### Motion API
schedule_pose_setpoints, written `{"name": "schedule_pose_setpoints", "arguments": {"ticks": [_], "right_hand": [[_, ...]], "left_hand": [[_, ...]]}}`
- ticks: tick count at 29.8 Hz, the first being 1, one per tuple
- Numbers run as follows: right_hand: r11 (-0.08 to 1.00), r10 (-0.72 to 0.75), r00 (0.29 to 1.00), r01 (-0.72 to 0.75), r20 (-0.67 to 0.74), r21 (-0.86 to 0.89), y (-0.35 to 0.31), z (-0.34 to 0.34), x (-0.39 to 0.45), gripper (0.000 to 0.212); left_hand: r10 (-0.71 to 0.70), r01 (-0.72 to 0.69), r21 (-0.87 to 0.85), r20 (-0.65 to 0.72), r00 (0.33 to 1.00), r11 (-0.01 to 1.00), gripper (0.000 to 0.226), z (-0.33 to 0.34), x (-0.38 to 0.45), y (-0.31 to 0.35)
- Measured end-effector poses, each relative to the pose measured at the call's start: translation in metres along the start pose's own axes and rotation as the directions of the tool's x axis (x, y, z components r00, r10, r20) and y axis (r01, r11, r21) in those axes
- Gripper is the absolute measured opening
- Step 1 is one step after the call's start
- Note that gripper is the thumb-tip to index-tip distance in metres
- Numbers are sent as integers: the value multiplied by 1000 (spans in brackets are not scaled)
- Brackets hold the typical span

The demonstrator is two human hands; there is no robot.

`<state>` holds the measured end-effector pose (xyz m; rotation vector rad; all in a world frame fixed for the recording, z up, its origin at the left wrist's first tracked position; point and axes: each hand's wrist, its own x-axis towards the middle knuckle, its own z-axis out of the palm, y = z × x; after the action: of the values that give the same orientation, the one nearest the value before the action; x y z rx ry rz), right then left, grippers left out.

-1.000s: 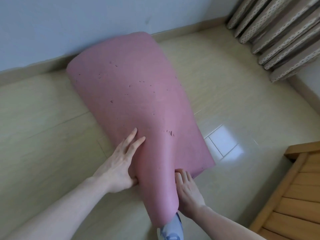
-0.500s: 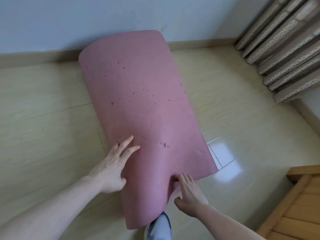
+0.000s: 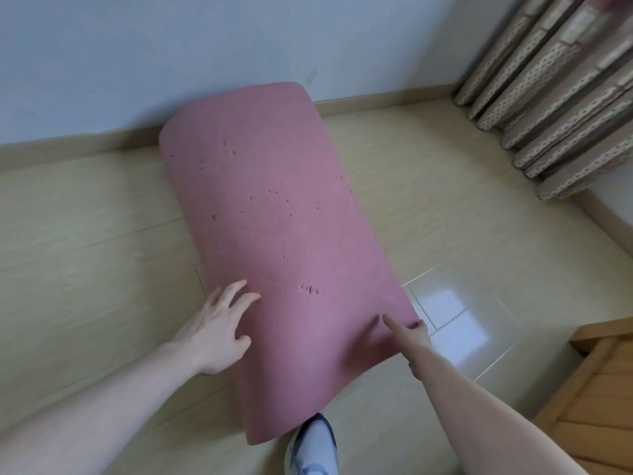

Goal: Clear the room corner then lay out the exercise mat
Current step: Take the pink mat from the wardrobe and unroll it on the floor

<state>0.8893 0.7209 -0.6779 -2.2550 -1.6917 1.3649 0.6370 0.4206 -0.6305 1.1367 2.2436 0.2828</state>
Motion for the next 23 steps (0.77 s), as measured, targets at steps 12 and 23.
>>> {"name": "schedule_pose_setpoints", "arguments": {"ticks": [12, 23], "right_hand": [[980, -182, 981, 186, -71, 67, -29, -38, -40, 21], [797, -164, 727, 496, 666, -345, -128, -64, -183, 52]], "left_hand": [[-65, 46, 108, 181, 981, 993, 75, -34, -12, -9], [-177, 176, 23, 39, 983, 984, 49, -119, -110, 0]]}}
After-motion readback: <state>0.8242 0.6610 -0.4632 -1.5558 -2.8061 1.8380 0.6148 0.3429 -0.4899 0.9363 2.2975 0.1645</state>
